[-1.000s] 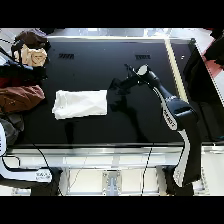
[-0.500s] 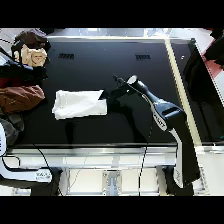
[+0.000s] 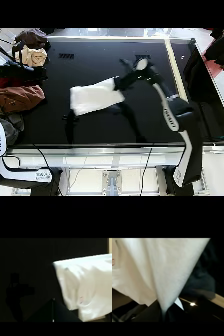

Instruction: Fold the shirts.

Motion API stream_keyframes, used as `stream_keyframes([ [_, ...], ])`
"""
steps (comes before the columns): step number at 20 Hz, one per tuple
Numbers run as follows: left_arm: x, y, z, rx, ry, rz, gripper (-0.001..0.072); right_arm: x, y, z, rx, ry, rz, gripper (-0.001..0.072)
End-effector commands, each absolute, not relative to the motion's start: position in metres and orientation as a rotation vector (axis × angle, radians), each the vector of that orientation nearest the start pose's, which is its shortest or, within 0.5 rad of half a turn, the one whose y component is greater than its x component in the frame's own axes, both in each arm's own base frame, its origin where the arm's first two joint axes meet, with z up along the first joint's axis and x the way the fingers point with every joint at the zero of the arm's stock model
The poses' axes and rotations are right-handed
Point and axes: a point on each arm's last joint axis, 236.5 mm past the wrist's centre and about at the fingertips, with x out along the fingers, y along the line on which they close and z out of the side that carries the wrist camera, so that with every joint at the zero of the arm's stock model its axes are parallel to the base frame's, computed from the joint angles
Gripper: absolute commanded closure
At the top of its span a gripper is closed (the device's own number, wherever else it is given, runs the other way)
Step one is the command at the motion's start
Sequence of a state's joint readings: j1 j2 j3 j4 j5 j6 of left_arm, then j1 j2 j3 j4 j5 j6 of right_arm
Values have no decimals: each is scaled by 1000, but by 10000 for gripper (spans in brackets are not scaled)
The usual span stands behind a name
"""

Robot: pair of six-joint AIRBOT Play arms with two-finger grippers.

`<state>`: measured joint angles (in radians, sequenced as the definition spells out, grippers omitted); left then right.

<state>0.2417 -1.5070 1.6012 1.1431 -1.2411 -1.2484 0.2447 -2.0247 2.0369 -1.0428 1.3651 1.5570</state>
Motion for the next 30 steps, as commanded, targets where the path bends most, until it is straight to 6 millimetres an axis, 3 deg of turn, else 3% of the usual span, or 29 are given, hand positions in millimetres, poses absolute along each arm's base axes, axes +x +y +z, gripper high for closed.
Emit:
stream_keyframes([
  [1,478,23,88,-196,1041,-236,696,505,46,20,35,1357,80,699],
  [3,478,23,88,-196,1041,-236,696,496,-37,49,70,1311,-89,700],
  [6,478,23,88,-197,1041,-235,696,452,-140,74,167,1310,-301,699],
  [9,478,23,88,-207,1042,-230,696,391,-214,80,245,1326,-461,700],
  [12,478,23,88,-231,1046,-216,696,321,-255,66,355,1342,-592,700],
  [15,478,22,88,-238,1047,-212,696,259,-258,32,440,1369,-668,700],
  [20,477,22,88,-264,1054,-199,696,168,-204,-64,553,1488,-687,699],
  [21,477,22,88,-264,1057,-200,696,157,-194,-75,567,1509,-685,662],
  [22,476,21,87,-264,1059,-202,696,149,-189,-79,572,1527,-683,508],
  [23,476,20,87,-262,1059,-204,696,145,-188,-76,575,1531,-688,323],
  [24,476,19,87,-261,1059,-206,696,144,-188,-67,576,1527,-695,281],
  [26,476,17,87,-259,1060,-209,696,160,-199,-29,562,1426,-714,282],
  [28,477,17,87,-259,1060,-210,696,206,-207,34,578,1167,-684,283],
  [30,476,17,87,-259,1060,-210,696,280,-184,107,638,815,-501,285],
])
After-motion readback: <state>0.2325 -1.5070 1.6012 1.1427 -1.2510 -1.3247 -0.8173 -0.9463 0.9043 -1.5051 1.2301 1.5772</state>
